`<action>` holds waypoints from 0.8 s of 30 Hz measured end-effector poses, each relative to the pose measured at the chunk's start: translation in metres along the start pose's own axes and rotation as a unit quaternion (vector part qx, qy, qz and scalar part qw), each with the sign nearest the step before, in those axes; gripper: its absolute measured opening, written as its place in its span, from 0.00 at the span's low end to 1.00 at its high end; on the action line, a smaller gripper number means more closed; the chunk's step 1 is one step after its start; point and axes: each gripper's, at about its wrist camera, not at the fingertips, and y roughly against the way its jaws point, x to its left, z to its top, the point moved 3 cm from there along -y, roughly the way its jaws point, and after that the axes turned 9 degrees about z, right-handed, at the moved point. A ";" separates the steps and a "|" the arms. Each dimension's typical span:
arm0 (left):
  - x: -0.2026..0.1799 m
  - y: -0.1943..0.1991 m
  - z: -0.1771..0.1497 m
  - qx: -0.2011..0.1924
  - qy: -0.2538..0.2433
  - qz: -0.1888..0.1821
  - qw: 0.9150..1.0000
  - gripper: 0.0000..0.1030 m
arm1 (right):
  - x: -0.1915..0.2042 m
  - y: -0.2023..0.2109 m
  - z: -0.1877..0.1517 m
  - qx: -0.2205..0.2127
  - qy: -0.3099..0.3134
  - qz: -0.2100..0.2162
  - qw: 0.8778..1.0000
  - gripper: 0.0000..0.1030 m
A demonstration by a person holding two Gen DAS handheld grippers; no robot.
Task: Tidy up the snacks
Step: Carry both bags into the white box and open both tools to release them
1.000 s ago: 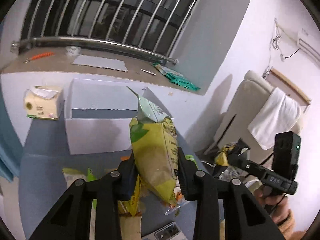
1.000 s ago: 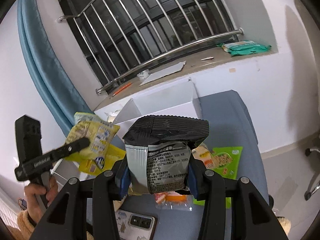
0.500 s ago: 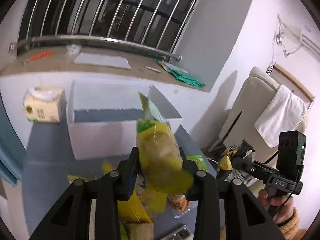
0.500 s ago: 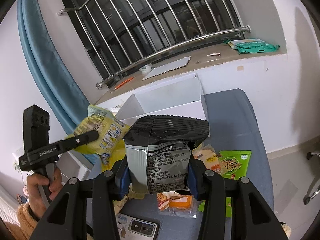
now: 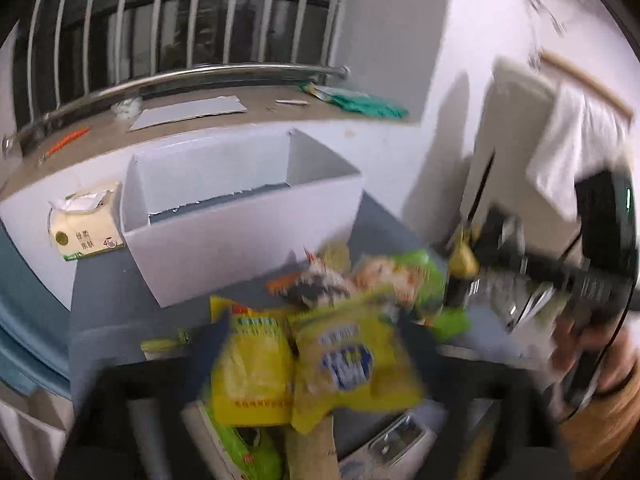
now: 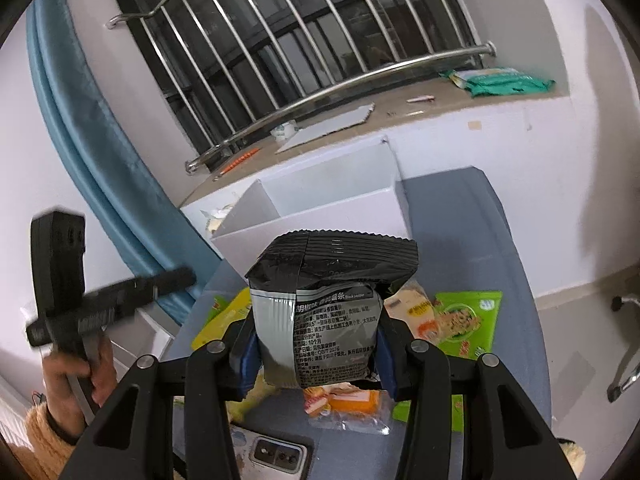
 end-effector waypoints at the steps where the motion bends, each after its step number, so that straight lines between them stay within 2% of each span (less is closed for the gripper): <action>1: -0.006 0.000 -0.005 0.003 -0.011 -0.007 1.000 0.97 | -0.003 0.002 -0.001 -0.001 -0.003 -0.003 1.000 0.50; 4: -0.028 -0.004 -0.021 0.025 -0.042 -0.029 0.998 0.97 | -0.010 0.014 -0.006 -0.006 -0.007 -0.013 1.000 0.50; 8: -0.053 -0.018 -0.033 0.038 -0.094 0.002 0.995 0.97 | -0.019 0.029 -0.015 -0.018 -0.022 -0.022 0.999 0.50; 11: -0.065 -0.034 -0.036 0.047 -0.134 0.042 0.989 0.97 | -0.020 0.035 -0.022 -0.019 -0.024 -0.028 0.999 0.50; 12: -0.065 -0.039 -0.036 0.048 -0.141 0.052 0.987 0.94 | -0.021 0.037 -0.023 -0.018 -0.023 -0.030 0.999 0.50; 13: -0.063 -0.045 -0.033 0.052 -0.143 0.057 0.987 0.75 | -0.021 0.038 -0.023 -0.019 -0.024 -0.030 0.999 0.50; 14: -0.059 -0.052 -0.033 0.060 -0.140 0.062 0.986 0.48 | -0.022 0.039 -0.024 -0.020 -0.027 -0.030 0.999 0.50; 15: -0.052 -0.058 -0.031 0.064 -0.132 0.082 0.986 0.43 | -0.023 0.039 -0.024 -0.021 -0.030 -0.029 0.999 0.50; 18: -0.037 -0.054 -0.021 0.054 -0.085 0.075 0.992 0.37 | -0.023 0.038 -0.025 -0.020 -0.029 -0.027 0.999 0.50; 20: -0.027 -0.041 -0.015 0.032 -0.053 0.056 0.997 0.37 | -0.022 0.037 -0.026 -0.018 -0.028 -0.023 0.999 0.50; 24: -0.004 -0.011 0.003 -0.009 0.002 0.030 1.000 0.37 | -0.020 0.031 -0.023 -0.016 -0.023 -0.019 0.999 0.50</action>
